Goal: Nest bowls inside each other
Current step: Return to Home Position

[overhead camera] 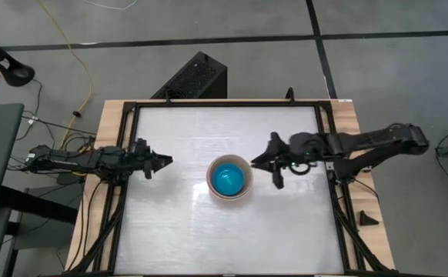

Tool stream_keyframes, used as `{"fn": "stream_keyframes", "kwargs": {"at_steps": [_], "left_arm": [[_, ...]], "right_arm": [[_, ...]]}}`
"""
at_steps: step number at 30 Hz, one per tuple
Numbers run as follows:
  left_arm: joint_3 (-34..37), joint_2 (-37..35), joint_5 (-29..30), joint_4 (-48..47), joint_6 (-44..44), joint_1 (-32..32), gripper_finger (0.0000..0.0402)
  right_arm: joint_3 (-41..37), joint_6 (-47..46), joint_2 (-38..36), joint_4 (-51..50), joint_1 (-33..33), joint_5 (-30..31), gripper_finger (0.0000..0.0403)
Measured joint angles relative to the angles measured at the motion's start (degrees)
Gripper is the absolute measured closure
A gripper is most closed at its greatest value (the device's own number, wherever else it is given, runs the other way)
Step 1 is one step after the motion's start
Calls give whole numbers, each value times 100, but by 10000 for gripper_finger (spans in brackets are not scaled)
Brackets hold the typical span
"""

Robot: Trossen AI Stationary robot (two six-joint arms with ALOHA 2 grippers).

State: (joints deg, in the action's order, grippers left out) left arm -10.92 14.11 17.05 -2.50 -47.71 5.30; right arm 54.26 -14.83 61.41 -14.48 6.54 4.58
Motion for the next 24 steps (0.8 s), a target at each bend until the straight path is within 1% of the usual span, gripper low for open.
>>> {"fn": "stream_keyframes", "kwargs": {"at_steps": [1,3,6,7,9,11,15,17,21,24], "left_arm": [[0,0,5,273,142,2,278],[0,-2,-78,913,775,6,278],[-1,-4,-545,2041,2150,11,278],[-4,-7,-713,2286,2524,11,278],[-7,-7,-808,2473,2821,15,278],[-7,-5,-773,2263,2845,11,278],[-2,0,-827,1578,2811,13,278],[0,-2,-822,1422,2792,13,278],[17,-2,-550,1121,2859,11,278],[248,-4,-242,1178,2818,11,278]], "right_arm": [[-461,-8,-245,475,-73,-16,307],[-1383,-13,-706,1506,-245,-129,314],[-2572,-297,-1275,3205,-525,-190,324],[-2891,-449,-1433,3624,-632,-196,327],[-3405,-501,-1679,4027,-832,-202,334],[-3695,-522,-1866,3993,-920,-273,340],[-3928,-503,-2288,3574,-914,-612,355],[-4016,-409,-2541,3366,-920,-639,363],[-4191,-75,-3075,2616,-933,-781,375],[-4498,81,-3428,2486,-933,-793,376]]}}
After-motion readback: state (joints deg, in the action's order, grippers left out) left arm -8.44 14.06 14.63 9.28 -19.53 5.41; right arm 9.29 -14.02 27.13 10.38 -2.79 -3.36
